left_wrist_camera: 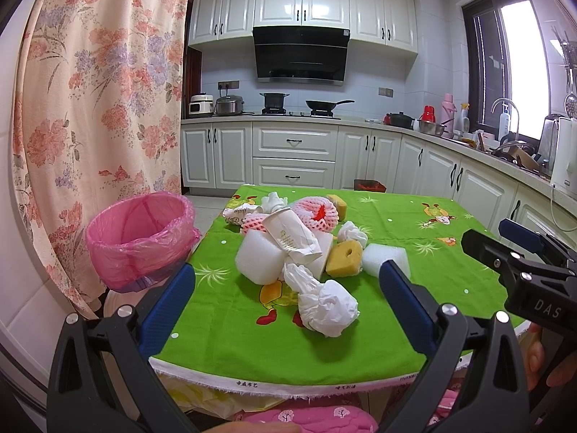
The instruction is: Collect trash
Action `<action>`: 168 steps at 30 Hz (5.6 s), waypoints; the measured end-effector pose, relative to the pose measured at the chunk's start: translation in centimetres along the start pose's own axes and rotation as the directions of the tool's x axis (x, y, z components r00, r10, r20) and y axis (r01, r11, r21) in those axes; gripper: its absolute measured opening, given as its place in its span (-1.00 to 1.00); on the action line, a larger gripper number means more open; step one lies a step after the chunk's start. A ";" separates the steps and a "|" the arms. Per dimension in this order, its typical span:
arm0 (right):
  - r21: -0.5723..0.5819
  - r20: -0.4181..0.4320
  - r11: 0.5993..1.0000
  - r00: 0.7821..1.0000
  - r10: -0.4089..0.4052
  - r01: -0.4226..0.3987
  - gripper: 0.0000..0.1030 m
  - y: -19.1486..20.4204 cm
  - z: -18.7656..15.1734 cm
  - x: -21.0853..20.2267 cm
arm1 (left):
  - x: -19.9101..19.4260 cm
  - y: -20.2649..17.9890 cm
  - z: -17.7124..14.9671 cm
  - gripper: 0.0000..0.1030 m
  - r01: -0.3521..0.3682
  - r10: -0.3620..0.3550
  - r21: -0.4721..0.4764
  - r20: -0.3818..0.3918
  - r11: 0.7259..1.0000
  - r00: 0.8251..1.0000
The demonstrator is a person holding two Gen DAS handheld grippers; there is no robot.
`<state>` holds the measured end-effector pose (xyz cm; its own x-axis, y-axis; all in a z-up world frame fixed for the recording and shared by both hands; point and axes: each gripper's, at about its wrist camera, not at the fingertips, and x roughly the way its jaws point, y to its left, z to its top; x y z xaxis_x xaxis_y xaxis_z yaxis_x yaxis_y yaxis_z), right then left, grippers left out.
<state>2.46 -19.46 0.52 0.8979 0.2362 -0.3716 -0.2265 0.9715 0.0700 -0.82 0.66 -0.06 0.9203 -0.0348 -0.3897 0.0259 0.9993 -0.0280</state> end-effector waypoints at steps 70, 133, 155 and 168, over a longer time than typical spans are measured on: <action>-0.027 -0.389 0.997 0.919 0.059 -0.076 0.03 -6.4 -5.4 21.3 | 16.9 -3.0 -5.8 0.90 0.006 -0.014 -0.033 -0.261 0.999 0.965; -0.140 -0.171 0.886 0.892 0.419 -0.443 -0.02 17.6 4.9 22.5 | 12.7 21.2 2.7 -0.43 -0.187 0.181 -0.103 -0.060 0.977 0.982; -0.040 -0.257 0.875 0.851 0.458 -0.483 0.30 26.0 7.1 32.9 | 19.2 34.7 3.5 0.21 -0.220 0.190 -0.241 -0.141 0.945 0.972; -0.071 -0.133 0.899 0.897 0.421 -0.432 0.30 18.1 5.4 24.7 | 15.1 29.0 2.5 0.51 -0.218 0.215 -0.245 -0.038 0.945 0.976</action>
<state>22.56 4.09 -2.38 0.6605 0.6178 -0.4267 -0.6185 0.7699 0.1574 14.83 29.12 -4.48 0.8888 0.1804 -0.4214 -0.2714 0.9479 -0.1667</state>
